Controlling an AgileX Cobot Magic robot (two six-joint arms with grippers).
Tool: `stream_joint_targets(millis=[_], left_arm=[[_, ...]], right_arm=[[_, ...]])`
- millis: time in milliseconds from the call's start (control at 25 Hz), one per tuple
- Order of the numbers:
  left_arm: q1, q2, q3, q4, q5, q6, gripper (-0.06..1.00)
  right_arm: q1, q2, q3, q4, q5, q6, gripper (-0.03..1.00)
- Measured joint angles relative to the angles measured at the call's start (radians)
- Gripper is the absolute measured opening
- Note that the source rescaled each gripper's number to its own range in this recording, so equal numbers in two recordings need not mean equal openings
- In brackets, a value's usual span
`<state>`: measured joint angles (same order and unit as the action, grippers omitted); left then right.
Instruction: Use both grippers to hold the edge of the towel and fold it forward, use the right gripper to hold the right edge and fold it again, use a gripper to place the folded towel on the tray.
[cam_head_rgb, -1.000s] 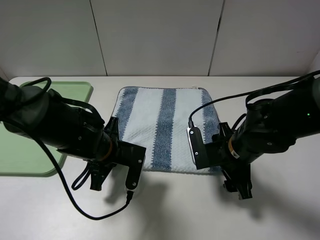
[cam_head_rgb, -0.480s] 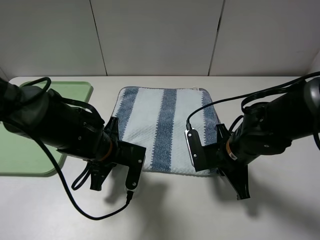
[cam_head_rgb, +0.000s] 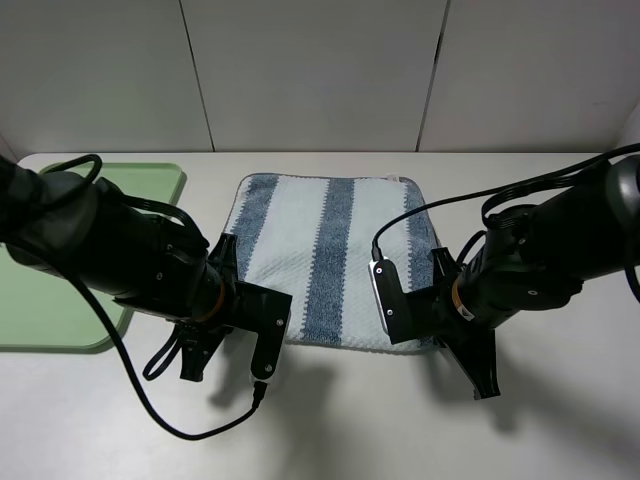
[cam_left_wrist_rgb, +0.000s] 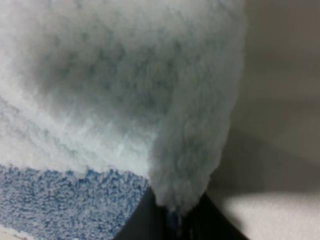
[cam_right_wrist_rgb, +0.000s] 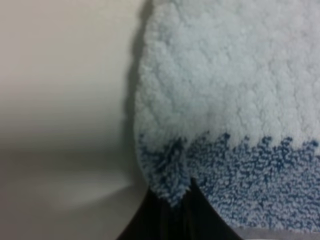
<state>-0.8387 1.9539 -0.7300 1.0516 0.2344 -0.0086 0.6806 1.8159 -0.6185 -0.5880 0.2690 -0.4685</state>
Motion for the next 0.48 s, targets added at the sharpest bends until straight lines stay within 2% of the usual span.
stream_joint_targets(millis=[480], left_arm=[[-0.005, -0.013, -0.001, -0.012, 0.033, -0.003, 0.00]], right_arm=[[0.000, -0.024, 0.002, 0.009, 0.073, 0.000, 0.00]])
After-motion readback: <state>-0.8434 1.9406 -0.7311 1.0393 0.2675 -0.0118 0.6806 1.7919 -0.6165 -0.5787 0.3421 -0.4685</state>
